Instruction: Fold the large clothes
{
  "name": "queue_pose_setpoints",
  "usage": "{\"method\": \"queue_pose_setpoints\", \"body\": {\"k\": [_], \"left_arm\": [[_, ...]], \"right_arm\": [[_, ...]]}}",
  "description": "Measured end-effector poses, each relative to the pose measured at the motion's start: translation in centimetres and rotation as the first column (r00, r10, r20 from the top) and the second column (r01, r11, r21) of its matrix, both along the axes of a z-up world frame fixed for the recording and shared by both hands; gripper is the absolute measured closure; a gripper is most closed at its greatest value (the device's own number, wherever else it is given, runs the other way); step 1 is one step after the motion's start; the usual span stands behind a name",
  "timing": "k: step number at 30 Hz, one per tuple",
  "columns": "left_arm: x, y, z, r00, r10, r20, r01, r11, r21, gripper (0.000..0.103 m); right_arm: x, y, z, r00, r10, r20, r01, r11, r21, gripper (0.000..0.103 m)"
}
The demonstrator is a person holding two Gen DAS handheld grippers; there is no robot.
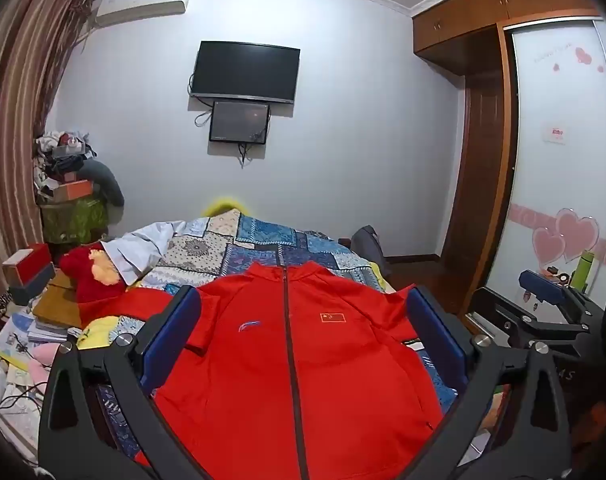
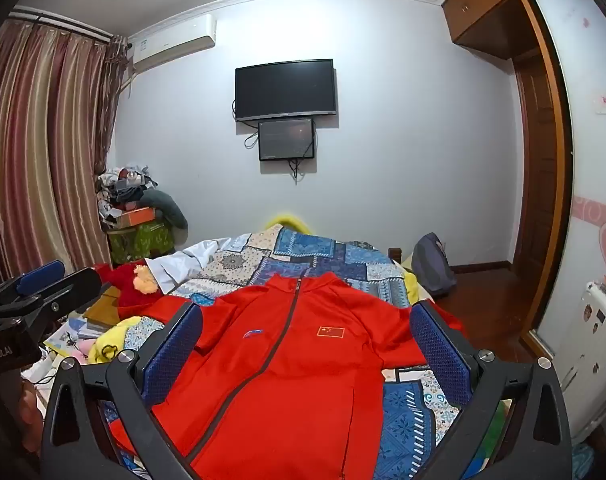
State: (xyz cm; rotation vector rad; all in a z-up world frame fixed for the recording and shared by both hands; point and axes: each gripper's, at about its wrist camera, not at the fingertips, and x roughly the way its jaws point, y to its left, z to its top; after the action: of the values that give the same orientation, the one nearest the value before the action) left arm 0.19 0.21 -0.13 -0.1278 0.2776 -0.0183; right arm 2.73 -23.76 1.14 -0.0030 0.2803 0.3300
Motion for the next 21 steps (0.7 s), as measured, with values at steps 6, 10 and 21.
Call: {"method": "queue_pose_setpoints", "body": {"k": [6, 10, 21], "left_arm": [[0.4, 0.7, -0.1, 1.0, 0.025, 0.007, -0.025, 1.0, 0.017, 0.0], [0.9, 1.4, -0.3, 0.999, 0.029, 0.015, -0.029, 0.999, 0.019, 0.0], [0.1, -0.5, -0.3, 0.999, 0.027, 0.021, -0.028, 0.999, 0.046, 0.0]], "right_arm": [[0.1, 0.1, 0.0, 1.0, 0.001, -0.004, -0.001, 1.0, -0.001, 0.0], [0.1, 0.0, 0.0, 1.0, 0.0, -0.005, 0.0, 1.0, 0.002, 0.0], [0.3, 0.2, -0.4, 1.0, 0.0, -0.011, 0.0, 1.0, 0.0, 0.0]]}}
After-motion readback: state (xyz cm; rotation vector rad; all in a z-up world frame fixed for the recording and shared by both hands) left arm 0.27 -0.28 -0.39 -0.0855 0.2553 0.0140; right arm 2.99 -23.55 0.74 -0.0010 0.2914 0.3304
